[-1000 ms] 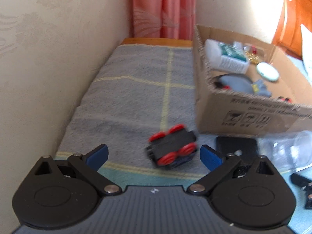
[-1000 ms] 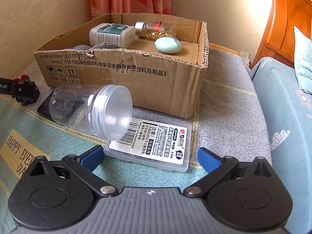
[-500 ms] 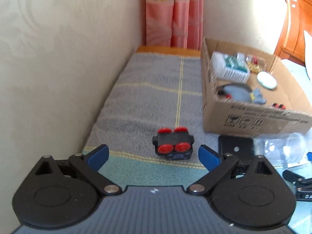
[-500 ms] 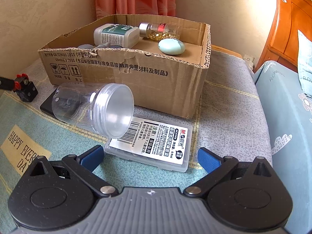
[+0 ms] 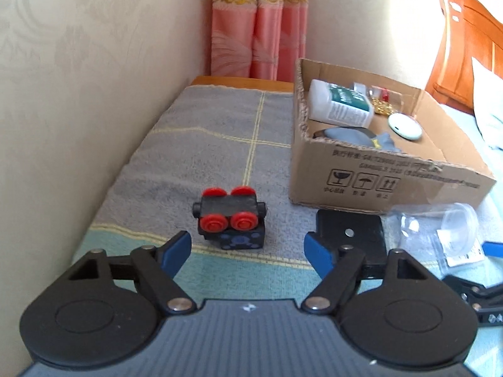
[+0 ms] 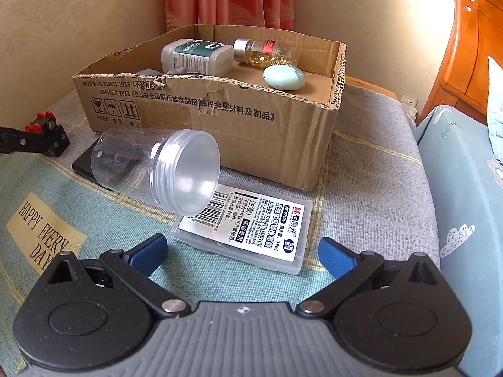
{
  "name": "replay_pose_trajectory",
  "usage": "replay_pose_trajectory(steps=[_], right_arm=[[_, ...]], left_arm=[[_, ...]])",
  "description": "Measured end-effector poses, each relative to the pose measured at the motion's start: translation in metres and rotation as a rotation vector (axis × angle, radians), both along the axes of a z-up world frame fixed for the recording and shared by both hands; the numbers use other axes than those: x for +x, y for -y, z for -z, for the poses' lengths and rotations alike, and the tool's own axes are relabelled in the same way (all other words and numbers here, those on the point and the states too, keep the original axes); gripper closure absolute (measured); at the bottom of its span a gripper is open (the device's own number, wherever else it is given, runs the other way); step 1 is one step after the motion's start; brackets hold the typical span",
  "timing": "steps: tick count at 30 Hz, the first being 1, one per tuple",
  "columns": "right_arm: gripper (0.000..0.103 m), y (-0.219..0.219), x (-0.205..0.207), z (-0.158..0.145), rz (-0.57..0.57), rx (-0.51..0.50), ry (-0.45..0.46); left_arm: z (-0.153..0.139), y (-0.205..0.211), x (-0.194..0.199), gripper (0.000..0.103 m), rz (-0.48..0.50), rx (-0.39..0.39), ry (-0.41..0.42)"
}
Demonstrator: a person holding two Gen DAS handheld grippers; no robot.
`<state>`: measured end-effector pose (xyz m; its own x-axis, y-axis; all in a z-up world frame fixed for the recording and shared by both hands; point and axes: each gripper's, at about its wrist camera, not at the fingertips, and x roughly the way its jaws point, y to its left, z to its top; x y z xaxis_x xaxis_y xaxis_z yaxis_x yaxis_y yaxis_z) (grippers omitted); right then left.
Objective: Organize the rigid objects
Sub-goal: 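Grasp red-wheeled black toy car with left tool while right tool grasps white pen-refill box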
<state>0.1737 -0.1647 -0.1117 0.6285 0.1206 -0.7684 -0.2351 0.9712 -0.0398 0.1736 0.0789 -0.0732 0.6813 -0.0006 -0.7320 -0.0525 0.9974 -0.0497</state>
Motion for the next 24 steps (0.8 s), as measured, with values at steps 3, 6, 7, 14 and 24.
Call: replay_pose_trajectory(steps=[3, 6, 7, 14, 24], right_arm=[[0.000, 0.000, 0.000, 0.000, 0.000, -0.001, -0.004], [0.000, 0.000, 0.000, 0.000, -0.004, 0.000, -0.004], [0.000, 0.000, 0.001, 0.000, -0.006, 0.000, -0.003], [0.000, -0.002, 0.004, 0.000, 0.021, 0.004, 0.013], [0.005, -0.014, 0.009, -0.001, 0.061, 0.004, 0.031]], left_arm=[[0.009, 0.000, 0.005, 0.028, -0.039, 0.011, 0.014], [0.015, -0.001, 0.010, 0.035, -0.056, 0.010, 0.016], [0.017, -0.001, 0.012, 0.039, -0.060, 0.004, 0.011], [0.021, -0.004, 0.016, 0.050, -0.079, -0.022, -0.002], [0.020, -0.006, 0.018, 0.050, -0.077, -0.032, -0.006]])
